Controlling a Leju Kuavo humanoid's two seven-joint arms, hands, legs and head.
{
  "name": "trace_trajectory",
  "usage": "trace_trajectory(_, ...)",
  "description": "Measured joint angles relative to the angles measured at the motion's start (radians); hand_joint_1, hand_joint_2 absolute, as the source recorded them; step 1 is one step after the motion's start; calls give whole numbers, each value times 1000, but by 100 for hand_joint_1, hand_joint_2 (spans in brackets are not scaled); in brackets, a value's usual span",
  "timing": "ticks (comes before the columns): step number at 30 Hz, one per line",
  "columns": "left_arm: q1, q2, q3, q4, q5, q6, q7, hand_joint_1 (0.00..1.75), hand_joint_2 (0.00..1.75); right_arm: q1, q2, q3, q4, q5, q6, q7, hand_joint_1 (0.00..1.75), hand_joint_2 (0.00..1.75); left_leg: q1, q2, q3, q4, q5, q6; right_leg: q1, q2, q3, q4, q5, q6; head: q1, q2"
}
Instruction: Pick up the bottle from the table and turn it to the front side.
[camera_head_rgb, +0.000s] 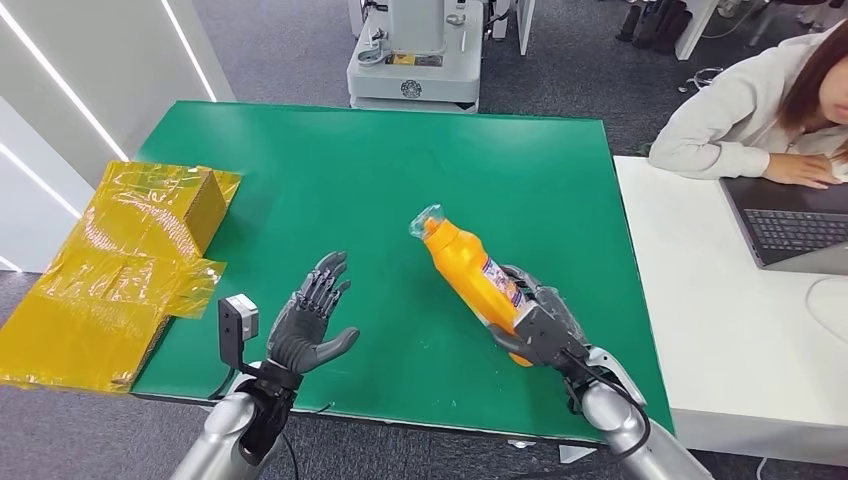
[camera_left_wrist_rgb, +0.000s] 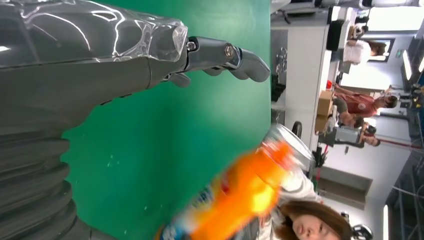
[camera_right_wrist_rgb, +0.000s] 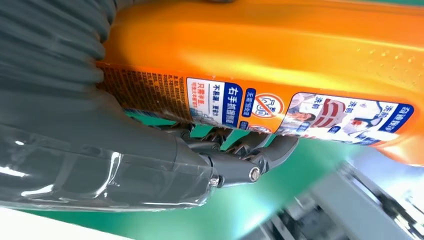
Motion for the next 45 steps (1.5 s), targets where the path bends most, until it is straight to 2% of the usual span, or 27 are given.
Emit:
trace_trajectory(7,-24,17,10,-2,-8,-3,5,0,175,72,-5,-89,-192,-36,-25,-50,175,175,0,1,0,0,0,0,0,0,-1,0,0,0,0,0)
trace_trajectory(10,-44,22,9,-2,14,-45,28,0,175,75,0,-93,-208,-27,-26,-73,175,175,0,0,-1,0,0,0,0,0,0,0,0,0,0,0)
trace_trajectory(15,-110,24,4,-1,68,-98,82,0,175,63,41,-82,-194,-1,-27,-80,175,175,0,0,-1,0,1,0,0,0,0,1,0,0,0,0)
trace_trajectory(24,-273,19,-48,33,214,-173,174,0,175,-52,130,8,-49,59,26,-37,175,175,0,0,-1,0,1,-1,0,1,-1,1,1,-1,0,0)
trace_trajectory(32,-372,11,-83,117,187,-111,157,0,175,-125,206,70,88,122,-2,-40,175,175,0,1,-1,0,1,-1,0,1,-1,1,1,-1,0,0)
trace_trajectory(37,-408,0,-85,188,157,-76,139,0,175,-157,234,98,139,162,-16,-21,175,175,0,1,-1,0,1,-1,0,1,-1,1,0,-1,0,0)
trace_trajectory(45,-428,-11,-85,276,75,-33,121,0,175,-174,248,110,189,165,-34,-23,175,175,0,1,-1,0,1,-1,0,1,-1,1,0,-1,0,0)
